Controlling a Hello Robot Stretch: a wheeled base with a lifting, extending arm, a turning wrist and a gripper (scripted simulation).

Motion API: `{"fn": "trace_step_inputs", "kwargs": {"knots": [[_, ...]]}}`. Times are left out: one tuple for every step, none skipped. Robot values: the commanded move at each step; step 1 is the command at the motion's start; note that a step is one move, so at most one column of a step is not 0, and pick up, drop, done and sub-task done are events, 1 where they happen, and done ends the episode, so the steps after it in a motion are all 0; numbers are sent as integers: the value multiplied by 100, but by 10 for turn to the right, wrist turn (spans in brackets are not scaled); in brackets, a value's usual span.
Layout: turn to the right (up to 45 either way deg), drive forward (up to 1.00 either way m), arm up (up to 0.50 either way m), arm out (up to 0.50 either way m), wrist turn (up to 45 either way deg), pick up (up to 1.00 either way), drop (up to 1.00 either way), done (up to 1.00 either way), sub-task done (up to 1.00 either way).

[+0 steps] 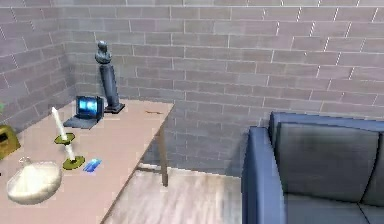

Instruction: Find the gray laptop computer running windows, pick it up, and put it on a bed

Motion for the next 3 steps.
{"fn": "trace_step_inputs", "kwargs": {"knots": [[0,90,0,0,0,0,0,0,0],[-450,0,0,0,0,0,0,0,0],[-450,0,0,0,0,0,0,0,0]]}}
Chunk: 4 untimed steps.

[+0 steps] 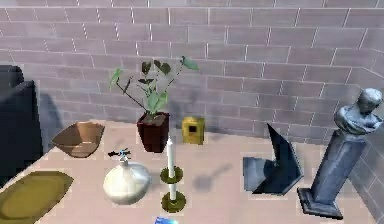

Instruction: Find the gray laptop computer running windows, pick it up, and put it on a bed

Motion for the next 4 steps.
{"fn": "trace_step_inputs", "kwargs": {"knots": [[-450,0,0,0,0,0,0,0,0],[-180,0,0,0,0,0,0,0,0],[0,0,50,0,0,0,0,0,0],[0,0,36,0,0,0,0,0,0]]}}
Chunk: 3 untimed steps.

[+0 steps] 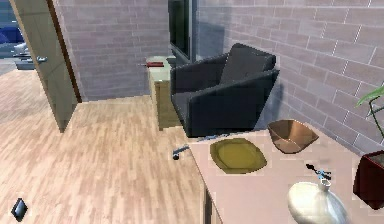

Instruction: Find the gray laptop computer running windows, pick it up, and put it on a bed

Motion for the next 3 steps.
{"fn": "trace_step_inputs", "kwargs": {"knots": [[0,0,0,32,0,0,0,0,0],[0,0,0,0,450,0,0,0,0],[0,0,0,0,450,0,0,0,0]]}}
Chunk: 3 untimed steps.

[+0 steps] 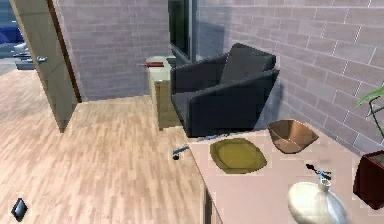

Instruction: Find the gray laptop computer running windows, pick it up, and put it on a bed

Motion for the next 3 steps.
{"fn": "trace_step_inputs", "kwargs": {"knots": [[0,0,0,0,450,0,0,0,0],[0,0,0,0,180,0,0,0,0],[0,0,-30,0,0,0,0,0,0]]}}
